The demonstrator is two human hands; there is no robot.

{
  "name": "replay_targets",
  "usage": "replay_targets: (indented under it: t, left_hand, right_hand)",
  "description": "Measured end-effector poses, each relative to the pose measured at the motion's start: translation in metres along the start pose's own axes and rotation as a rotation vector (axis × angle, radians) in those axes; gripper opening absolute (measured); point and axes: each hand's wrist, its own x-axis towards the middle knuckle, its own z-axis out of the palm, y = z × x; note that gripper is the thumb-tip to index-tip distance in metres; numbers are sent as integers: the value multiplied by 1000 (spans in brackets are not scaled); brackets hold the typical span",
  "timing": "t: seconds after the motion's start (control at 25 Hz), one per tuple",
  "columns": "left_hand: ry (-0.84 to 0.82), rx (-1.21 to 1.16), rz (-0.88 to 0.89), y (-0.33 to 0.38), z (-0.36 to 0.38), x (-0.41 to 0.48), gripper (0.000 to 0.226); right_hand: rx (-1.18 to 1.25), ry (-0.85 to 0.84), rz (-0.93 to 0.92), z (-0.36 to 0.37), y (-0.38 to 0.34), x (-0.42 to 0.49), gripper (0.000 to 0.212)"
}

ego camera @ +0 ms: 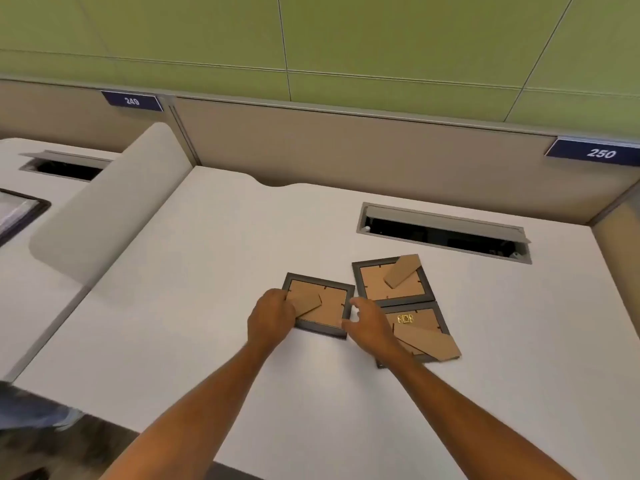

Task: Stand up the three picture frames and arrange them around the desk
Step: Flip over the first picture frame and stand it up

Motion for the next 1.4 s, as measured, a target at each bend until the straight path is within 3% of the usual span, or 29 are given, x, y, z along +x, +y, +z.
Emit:
replay_targets:
  t: [0.12, 0.48, 0.8, 0.96, 1.04, 1.16, 1.4]
  left_hand:
    - [-31, -27, 16, -12, 5, 9, 26]
    - [-78, 57, 128, -38, 26, 18, 62]
    - [-145, 75, 130, -47, 31, 22, 99]
    - [-140, 91, 154, -49, 32, 22, 112]
    - [-127, 73, 161, -51, 33, 20, 114]
    - [-129, -9, 149, -52, 36, 15, 111]
    - [-51, -64, 148, -53, 32, 9, 84]
  right_hand:
    - [74, 16, 112, 17, -3, 6, 41]
    - [141, 112, 240, 37, -10, 7, 21]
    - [354, 251, 435, 49, -30, 14, 5]
    - [436, 284, 425, 43, -34, 15, 40]
    - [417, 297, 393, 40, -34, 16, 37]
    - [412, 290, 358, 36, -36, 18, 7]
    - [512, 268, 316, 33, -55, 18, 9]
